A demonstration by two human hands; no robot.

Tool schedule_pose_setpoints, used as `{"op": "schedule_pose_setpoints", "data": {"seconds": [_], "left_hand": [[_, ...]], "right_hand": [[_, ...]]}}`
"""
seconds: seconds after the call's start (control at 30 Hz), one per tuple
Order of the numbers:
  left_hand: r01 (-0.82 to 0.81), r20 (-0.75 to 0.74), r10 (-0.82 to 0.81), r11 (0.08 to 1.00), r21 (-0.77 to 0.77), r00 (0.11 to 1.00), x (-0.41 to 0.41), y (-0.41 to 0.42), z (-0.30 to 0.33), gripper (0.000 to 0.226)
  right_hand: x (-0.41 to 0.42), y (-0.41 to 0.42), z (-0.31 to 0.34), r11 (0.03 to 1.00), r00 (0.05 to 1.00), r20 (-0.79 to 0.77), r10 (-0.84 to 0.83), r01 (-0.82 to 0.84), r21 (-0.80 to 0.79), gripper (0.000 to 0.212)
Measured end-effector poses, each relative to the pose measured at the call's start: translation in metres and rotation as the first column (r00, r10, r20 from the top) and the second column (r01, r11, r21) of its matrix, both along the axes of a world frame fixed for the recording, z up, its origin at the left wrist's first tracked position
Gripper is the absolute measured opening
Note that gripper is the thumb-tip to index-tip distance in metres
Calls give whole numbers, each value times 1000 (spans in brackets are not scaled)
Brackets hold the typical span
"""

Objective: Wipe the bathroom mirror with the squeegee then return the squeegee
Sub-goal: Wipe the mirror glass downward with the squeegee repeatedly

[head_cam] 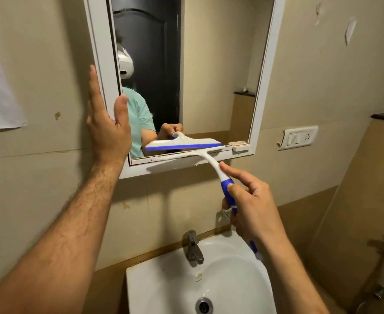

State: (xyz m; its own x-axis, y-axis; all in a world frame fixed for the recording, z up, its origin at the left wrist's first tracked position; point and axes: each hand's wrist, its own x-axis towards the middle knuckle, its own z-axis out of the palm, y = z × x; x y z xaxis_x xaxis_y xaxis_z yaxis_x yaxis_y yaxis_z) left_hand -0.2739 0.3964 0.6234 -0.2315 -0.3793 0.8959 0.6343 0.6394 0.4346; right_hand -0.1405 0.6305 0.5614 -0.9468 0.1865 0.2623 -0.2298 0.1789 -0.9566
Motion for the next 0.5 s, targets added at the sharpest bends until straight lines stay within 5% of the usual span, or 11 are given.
{"op": "schedule_pose_setpoints", "data": {"seconds": [0.3,0.5], "left_hand": [[-31,29,31,1000,1,999,3,3,2,58],[-57,45,56,998,20,997,2,4,0,59]], "right_hand": [[-31,19,44,981,963,-208,-171,146,-129,37],[-36,30,40,984,971,-176,-160,143,-103,38]]}}
